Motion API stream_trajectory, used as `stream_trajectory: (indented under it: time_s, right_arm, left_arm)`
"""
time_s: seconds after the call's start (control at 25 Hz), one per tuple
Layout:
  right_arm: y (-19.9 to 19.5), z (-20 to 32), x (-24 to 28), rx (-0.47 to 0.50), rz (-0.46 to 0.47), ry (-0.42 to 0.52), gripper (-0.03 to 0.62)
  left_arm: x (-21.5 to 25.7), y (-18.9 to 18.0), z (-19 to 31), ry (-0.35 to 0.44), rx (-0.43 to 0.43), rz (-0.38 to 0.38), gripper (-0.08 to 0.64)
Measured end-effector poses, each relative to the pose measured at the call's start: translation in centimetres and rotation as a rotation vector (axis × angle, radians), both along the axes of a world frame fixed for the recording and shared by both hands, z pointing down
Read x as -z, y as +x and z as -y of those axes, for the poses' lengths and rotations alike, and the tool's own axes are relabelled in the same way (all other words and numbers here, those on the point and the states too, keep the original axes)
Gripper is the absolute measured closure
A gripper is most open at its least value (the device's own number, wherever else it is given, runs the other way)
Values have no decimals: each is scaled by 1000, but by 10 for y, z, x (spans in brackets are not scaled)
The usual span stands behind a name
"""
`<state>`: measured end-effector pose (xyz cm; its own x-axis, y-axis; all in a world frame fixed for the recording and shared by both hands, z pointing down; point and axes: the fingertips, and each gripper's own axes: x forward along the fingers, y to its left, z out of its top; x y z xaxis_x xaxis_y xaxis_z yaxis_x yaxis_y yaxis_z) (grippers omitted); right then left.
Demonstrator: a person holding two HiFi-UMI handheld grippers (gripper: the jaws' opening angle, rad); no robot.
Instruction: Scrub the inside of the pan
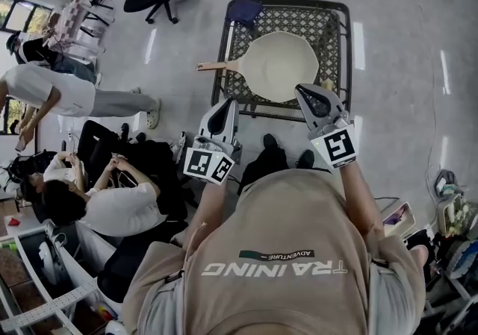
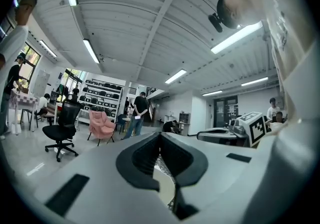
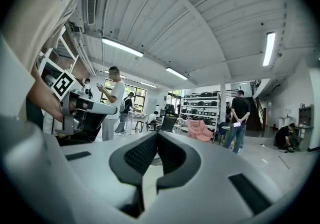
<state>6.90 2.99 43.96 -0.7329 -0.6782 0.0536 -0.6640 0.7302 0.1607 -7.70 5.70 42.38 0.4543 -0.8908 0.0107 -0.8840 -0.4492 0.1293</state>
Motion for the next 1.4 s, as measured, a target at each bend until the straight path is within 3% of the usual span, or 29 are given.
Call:
stream_trajectory:
  time_s: [0.52,0.68,0.92,1.2,1.4]
  right_arm:
    - [-17,63,11,-142,-73,-21,574]
    - [-31,64,0,-186,-126,-33,574]
    - [-34,70,-5,-266,-103,-82,574]
    - [-51,73,-16,-216,-136,-117,574]
    - [-52,72,-28,-201,-75,-152,574]
  left_arm:
    - [11,-39,95,43,-140,-15,541]
    - [-3,-48,103,25,-195,-23,541]
    - [-19,-61,114,3,-255,-45,542]
    - [-32,-70,120,-11,-261,-28,541]
    - [-48,-62,120,-56,-245,-4,541]
